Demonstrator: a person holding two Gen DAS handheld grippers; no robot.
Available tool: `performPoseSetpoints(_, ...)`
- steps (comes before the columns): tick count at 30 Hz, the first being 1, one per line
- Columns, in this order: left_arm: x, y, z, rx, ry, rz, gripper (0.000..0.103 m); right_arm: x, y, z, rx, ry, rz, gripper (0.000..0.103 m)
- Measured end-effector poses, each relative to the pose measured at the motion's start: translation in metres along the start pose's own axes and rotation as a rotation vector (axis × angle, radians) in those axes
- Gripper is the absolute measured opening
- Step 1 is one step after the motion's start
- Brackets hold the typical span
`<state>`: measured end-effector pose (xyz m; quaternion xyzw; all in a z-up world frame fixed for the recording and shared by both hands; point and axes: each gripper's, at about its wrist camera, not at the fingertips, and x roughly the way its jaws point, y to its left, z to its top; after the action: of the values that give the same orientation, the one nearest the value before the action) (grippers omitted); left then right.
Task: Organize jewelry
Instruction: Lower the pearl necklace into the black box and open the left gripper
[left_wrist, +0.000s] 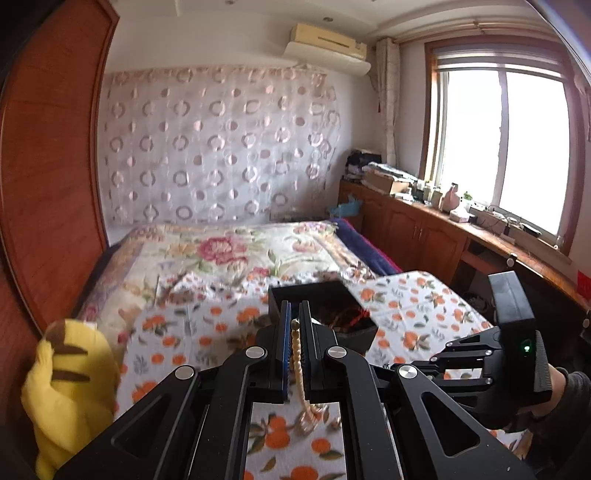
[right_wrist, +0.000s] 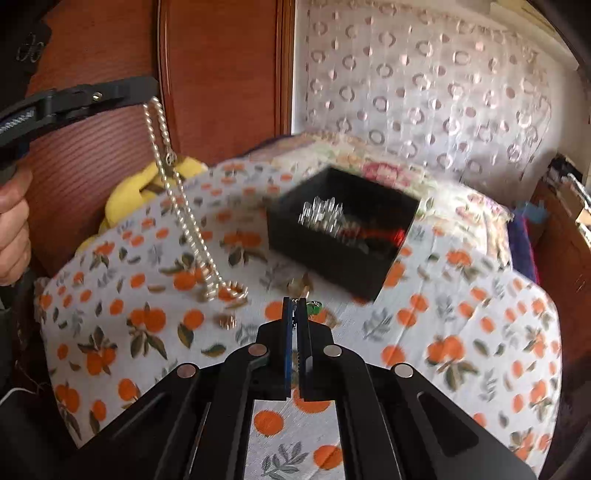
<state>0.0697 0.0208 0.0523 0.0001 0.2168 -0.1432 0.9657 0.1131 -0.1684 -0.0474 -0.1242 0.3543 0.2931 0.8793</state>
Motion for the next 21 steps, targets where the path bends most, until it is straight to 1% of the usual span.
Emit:
performPoseSetpoints(5, -0.004, -0.006, 0.023, 0.026, -0.038, 0.003, 0.004, -0.021, -0.005, 0.022, -0.028, -0.052, -0.024, 0.003)
performPoseSetpoints(11, -0.002, -0.010, 0.047, 0.048, -0.062, 0.015, 0.004, -0.031, -0.016, 0.041, -0.047, -0.092, -0.046, 0.003)
performPoseSetpoints(17, 0.004, -0.012, 0.072, 0.061, -0.085, 0.017, 0.004, -0.032, -0.028, 0.060, -0.048, -0.124, -0.051, 0.003)
performPoseSetpoints(21, 0.010, -0.015, 0.088, 0.073, -0.101, 0.018, 0.004, -0.025, -0.037, 0.072, -0.045, -0.136, -0.052, 0.003)
